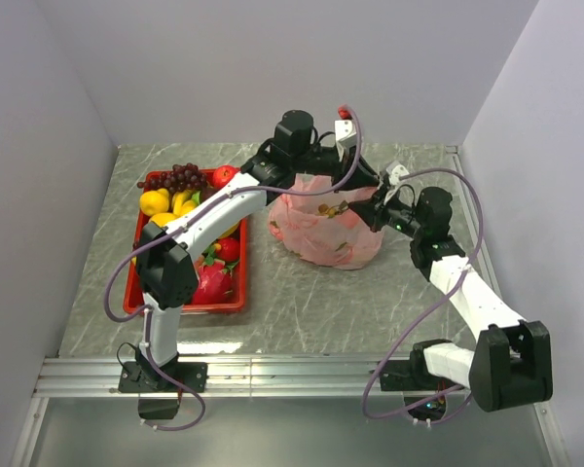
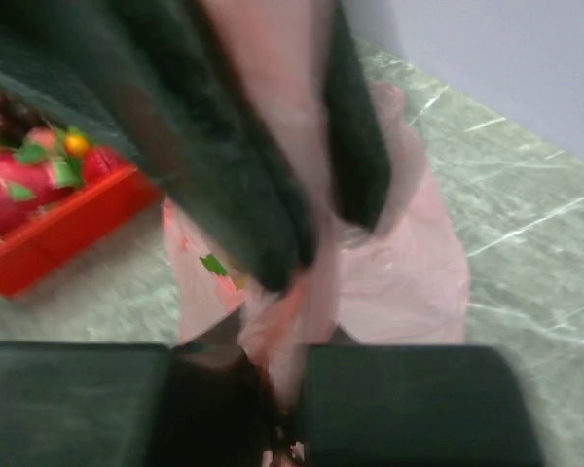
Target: Place the fake fruits into the plastic bag and tie a complex knot
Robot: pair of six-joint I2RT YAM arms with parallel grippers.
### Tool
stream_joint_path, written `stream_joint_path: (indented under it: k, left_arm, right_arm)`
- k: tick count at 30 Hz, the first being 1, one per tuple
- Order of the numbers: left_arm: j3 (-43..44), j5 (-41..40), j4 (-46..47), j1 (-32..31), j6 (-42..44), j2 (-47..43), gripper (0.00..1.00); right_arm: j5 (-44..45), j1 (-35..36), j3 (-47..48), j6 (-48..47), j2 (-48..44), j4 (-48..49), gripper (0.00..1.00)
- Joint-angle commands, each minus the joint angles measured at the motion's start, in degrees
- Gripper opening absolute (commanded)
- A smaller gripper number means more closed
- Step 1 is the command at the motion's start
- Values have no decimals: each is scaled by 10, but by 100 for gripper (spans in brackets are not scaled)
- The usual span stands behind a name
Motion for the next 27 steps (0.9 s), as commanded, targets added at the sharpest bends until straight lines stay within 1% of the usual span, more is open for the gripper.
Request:
stream_joint_path:
  k: [1, 2, 3, 4, 5, 6, 7, 8, 9, 10, 11, 12, 13, 14, 16, 21, 23, 24, 27]
  left_arm:
    - [-3, -58, 91, 17, -69, -66, 32]
    - [-10, -68, 96, 49, -88, -75, 55]
    - [-19, -91, 93, 67, -118, -82, 63]
    - [-21, -102, 68, 88, -126, -97, 66]
    - [-24, -114, 52, 127, -130, -104, 71]
    - [-38, -131, 36, 147, -136, -113, 73]
    - [-48, -170, 24, 168, -159, -130, 74]
    - [-63, -195, -3, 208, -178, -138, 77]
    - [-94, -215, -19, 225, -210, -146, 77]
    - [-111, -258, -30, 239, -226, -159, 77]
    - [-132, -267, -30, 262, -243, -165, 77]
    - [-169, -270, -26, 270, -270, -170, 77]
    - [-183, -280, -22, 275, -286, -176, 78]
    - [-191, -309, -23, 274, -298, -176, 79]
    - [-194, -303, -27, 274, -330, -161, 79]
    - [-164, -305, -58, 270, -402, -104, 86]
    - [-170, -300, -39, 267, -436, -87, 89]
    - [-175, -284, -33, 265, -460, -82, 89]
    - [-180, -255, -4, 255, -491, -61, 92]
  right_arm:
    - [-29, -7, 35, -4, 10, -53, 0]
    - [-39, -13, 36, -8, 6, -62, 0]
    - [-40, -15, 36, -13, 2, -69, 0]
    - [-41, -19, 35, -26, -6, -84, 0]
    - [-41, -24, 34, -31, -10, -90, 0]
    - [-45, -26, 32, -37, -13, -97, 0]
    - [-45, -26, 32, -49, -19, -109, 0]
    - [-43, -26, 30, -53, -21, -113, 0]
    - [-47, -27, 30, -56, -23, -116, 0]
    - [-48, -27, 30, -66, -26, -122, 0]
    - [-50, -27, 31, -71, -25, -131, 0]
    - [-53, -27, 31, -76, -25, -136, 0]
    - [-54, -28, 31, -83, -22, -140, 0]
    - [-54, -27, 31, -86, -19, -148, 0]
    - [-56, -27, 40, -94, -14, -162, 0]
    - [-58, -27, 62, -108, -8, -182, 0]
    - [-61, -27, 70, -114, -5, -192, 0]
    - [-62, -26, 72, -115, -5, -194, 0]
    - [-63, -25, 79, -119, -3, -195, 0]
